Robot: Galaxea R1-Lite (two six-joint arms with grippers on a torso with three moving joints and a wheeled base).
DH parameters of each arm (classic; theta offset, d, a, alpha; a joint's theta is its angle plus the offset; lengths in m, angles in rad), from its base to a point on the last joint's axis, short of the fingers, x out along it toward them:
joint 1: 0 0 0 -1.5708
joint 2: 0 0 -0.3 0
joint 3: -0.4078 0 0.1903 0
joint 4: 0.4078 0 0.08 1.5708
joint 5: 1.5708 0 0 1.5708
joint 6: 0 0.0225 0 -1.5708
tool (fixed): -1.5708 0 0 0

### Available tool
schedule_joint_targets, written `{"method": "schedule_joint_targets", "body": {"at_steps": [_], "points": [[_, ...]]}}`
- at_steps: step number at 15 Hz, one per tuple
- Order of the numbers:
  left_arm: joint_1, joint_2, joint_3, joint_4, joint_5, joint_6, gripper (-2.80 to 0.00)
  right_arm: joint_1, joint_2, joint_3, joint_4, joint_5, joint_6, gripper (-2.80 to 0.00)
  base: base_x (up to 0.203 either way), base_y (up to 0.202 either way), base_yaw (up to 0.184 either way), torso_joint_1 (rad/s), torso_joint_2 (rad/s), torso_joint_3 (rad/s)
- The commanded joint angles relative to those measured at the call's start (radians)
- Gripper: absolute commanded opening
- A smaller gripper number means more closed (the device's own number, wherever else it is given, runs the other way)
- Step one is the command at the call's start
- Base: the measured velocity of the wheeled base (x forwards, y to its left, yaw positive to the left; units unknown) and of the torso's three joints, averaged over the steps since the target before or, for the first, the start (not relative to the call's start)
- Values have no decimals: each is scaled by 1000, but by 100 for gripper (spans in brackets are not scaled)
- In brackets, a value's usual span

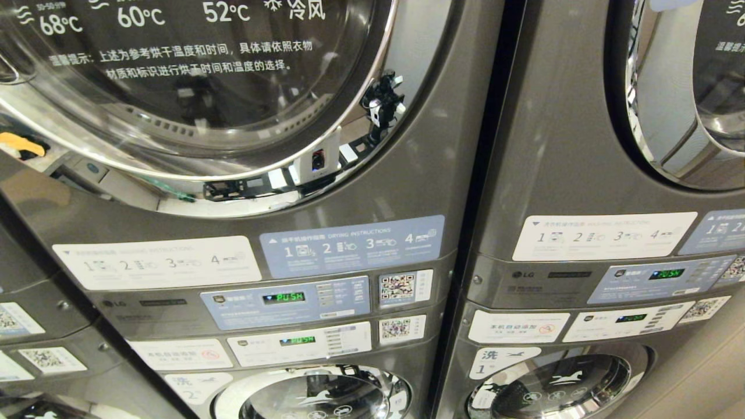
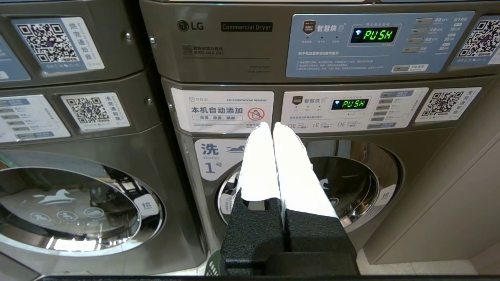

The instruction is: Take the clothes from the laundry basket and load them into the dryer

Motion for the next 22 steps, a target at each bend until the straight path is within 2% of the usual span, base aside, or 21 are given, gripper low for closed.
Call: {"method": "schedule_joint_targets", "body": {"at_steps": [1, 22], "points": [[0, 0, 2, 0, 0, 0, -280, 0, 1, 0, 0, 0, -1, -280, 0, 0, 0, 0, 0, 0], [0, 1, 2, 0, 0, 0, -280, 0, 0, 0, 0, -1, -1, -280, 0, 0, 0, 0, 0, 0]]}}
